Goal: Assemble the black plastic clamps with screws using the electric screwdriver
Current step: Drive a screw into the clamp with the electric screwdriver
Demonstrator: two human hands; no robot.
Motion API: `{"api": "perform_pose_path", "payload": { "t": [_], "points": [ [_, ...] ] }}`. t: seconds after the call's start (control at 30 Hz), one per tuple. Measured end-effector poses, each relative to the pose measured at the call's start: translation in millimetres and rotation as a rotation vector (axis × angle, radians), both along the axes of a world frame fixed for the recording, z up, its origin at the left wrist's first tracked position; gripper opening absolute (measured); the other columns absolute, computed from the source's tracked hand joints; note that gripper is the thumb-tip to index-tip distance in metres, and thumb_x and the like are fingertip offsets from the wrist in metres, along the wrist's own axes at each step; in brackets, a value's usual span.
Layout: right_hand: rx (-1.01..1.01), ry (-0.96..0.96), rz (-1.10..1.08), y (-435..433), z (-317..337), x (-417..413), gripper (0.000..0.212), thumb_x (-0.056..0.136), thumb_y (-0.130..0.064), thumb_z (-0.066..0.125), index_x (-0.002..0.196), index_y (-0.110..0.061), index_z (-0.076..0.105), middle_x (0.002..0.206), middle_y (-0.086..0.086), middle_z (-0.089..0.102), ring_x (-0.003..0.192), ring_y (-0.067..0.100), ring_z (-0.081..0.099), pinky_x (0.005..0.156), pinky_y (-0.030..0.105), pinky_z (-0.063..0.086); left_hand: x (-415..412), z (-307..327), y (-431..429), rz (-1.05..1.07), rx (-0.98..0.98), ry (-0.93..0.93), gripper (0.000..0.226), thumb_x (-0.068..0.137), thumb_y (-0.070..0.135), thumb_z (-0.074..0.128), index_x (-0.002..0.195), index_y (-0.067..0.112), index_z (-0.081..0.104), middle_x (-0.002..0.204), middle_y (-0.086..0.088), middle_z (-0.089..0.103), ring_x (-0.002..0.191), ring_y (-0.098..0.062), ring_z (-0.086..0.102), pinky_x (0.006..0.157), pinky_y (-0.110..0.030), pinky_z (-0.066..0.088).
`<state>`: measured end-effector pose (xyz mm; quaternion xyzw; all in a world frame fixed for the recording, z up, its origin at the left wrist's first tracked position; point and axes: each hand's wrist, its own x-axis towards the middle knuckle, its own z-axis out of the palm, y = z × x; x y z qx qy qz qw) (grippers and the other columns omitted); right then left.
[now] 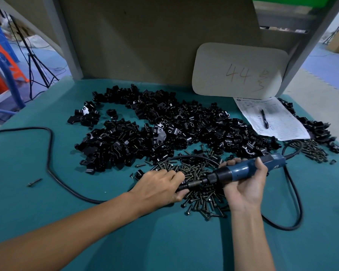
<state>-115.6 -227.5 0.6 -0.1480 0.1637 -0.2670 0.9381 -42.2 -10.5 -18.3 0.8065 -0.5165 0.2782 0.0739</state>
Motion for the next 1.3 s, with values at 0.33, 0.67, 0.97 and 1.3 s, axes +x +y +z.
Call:
{"api": "perform_pose_path", "payload": {
  "t": [0.33,0.67,0.97,1.3],
  "points": [
    [-0.018,-0.001,0.019,1,2,0,0.036,0.077,-0.037,0.079,0.097,-0.019,0.055,0.082,0.000,0.060,0.073,0.015,0.061,0.080,0.035,0.057,-3,5,0,0.027,0.000,0.013,0.038,0.096,0.047,0.039,0.080,0.017,0.056,0.061,0.008,0.054,0.045,-0.010,0.047,0.036,-0.022,0.029],
    [-0.018,0.012,0.011,3,4,-1,0.036,0.089,-0.043,0.073,0.107,-0.019,0.054,0.084,0.001,0.061,0.074,0.015,0.062,0.084,0.032,0.056,-5,8,0,0.037,0.013,0.121,0.037,0.098,0.047,0.038,0.082,0.017,0.054,0.059,0.009,0.051,0.043,-0.009,0.044,0.038,-0.022,0.021],
    [-0.052,-0.069,0.003,-7,20,-17,0.046,0.081,-0.044,0.082,0.113,-0.020,0.059,0.092,0.000,0.067,0.080,0.014,0.066,0.088,0.033,0.056,3,12,14,0.103,-0.106,0.583,0.034,0.097,0.056,0.026,0.090,0.028,0.044,0.053,0.009,0.050,0.041,-0.009,0.045,0.042,-0.022,0.031],
    [-1.601,1.007,0.244,-38,26,-60,0.025,0.089,-0.034,0.077,0.096,-0.016,0.063,0.083,0.016,0.063,0.067,0.023,0.056,0.060,0.035,0.043,13,45,9,0.043,-0.400,0.632,0.032,0.098,0.054,0.021,0.089,0.028,0.038,0.050,0.006,0.040,0.043,-0.014,0.041,0.043,-0.024,0.024]
  ]
}}
